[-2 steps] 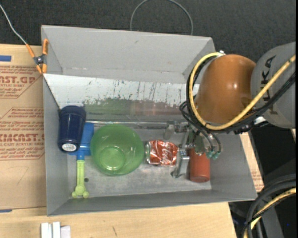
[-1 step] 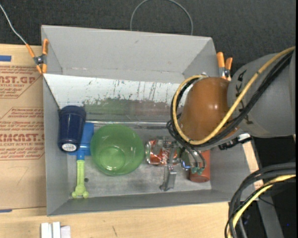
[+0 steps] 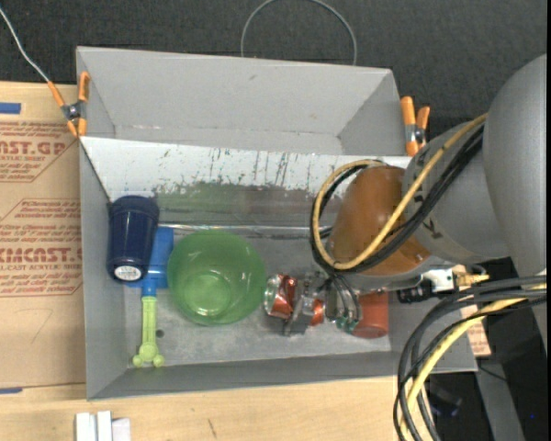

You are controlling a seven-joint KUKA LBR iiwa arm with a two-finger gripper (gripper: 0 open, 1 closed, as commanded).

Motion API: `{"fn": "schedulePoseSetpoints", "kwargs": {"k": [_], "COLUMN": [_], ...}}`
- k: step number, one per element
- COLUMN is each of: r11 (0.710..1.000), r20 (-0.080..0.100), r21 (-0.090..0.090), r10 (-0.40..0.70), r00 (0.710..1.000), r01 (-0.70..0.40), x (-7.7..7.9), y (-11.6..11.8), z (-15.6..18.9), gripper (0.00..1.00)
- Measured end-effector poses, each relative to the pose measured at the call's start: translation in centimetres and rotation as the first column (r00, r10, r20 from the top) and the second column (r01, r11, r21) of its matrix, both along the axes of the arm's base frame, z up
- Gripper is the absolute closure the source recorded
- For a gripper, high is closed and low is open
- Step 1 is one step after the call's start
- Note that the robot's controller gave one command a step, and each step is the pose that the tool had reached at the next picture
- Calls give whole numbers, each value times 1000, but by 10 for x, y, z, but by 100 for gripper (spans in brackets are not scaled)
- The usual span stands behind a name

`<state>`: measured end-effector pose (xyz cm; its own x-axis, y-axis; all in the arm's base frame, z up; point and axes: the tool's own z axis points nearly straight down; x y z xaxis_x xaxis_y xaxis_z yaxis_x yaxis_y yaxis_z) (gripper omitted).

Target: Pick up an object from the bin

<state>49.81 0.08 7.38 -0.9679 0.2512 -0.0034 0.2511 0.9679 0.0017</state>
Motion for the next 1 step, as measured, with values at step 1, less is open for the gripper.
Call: {"fn": "schedulePoseSetpoints", "kwargs": {"k": [1], "r11": [1000], "r20": [0], "r21": [0], "r10": [0], "r00": [1000], "r01": [0], "x": [0], "y": [0], "z": [0], "gripper": [100]}}
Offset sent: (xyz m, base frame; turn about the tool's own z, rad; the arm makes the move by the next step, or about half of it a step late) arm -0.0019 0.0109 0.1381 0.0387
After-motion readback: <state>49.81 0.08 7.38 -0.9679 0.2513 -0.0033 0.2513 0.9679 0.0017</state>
